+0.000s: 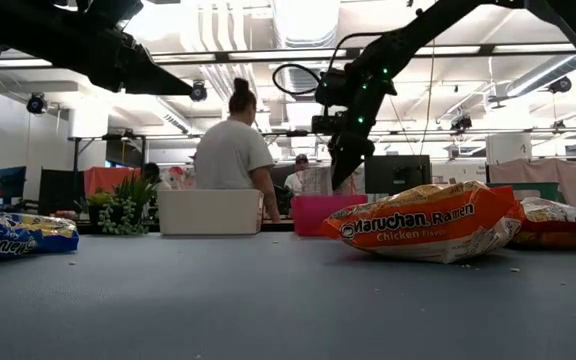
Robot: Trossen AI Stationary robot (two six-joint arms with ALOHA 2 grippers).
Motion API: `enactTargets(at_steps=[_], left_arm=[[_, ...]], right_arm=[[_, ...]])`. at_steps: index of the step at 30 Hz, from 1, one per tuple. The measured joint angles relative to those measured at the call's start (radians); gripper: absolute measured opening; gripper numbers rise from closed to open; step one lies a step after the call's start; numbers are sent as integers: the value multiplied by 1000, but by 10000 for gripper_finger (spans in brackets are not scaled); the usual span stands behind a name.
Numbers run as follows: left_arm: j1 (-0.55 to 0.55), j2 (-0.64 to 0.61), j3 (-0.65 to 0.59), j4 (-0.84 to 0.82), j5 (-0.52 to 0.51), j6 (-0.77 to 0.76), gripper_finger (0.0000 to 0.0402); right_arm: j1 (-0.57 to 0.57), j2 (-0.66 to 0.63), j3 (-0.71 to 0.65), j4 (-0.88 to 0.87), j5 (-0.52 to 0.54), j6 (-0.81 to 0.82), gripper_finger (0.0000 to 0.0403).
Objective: Sort Maruchan noodles
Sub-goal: Put the top orange noodle pack into the red bin, then put the top blue noodle pack into the green bin
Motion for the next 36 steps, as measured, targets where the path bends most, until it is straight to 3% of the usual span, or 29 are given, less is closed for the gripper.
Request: enactTargets(at_steps=[7, 12, 15, 19, 21, 24, 30, 33, 36], left_arm=[[0, 0, 0, -9, 0, -98, 0], [0, 0, 0, -106, 0, -282, 0], [0, 1, 18, -222, 2, -421, 0], [0, 0, 73, -406, 36, -597, 0], [0, 4, 107, -494, 71, -670, 0], [0, 23, 172, -652, 133, -807, 0], [-4, 166, 317, -1162, 360, -1270, 0], [-18, 272, 333, -1300, 414, -1330, 0], [-19, 375, 338, -1311, 461, -1315, 0]], right_arm=[[0, -49, 80, -51, 129, 31, 245], [5, -127, 98, -122, 116, 119, 243], [12, -199, 70, -158, 13, 188, 235], [39, -292, -21, -152, -192, 299, 220], [70, -342, -84, -120, -239, 345, 214], [135, -412, -211, -27, -238, 407, 207], [264, -531, -457, 220, -238, 510, 199], [313, -574, -555, 352, -237, 555, 199], [348, -606, -621, 444, -237, 580, 199]])
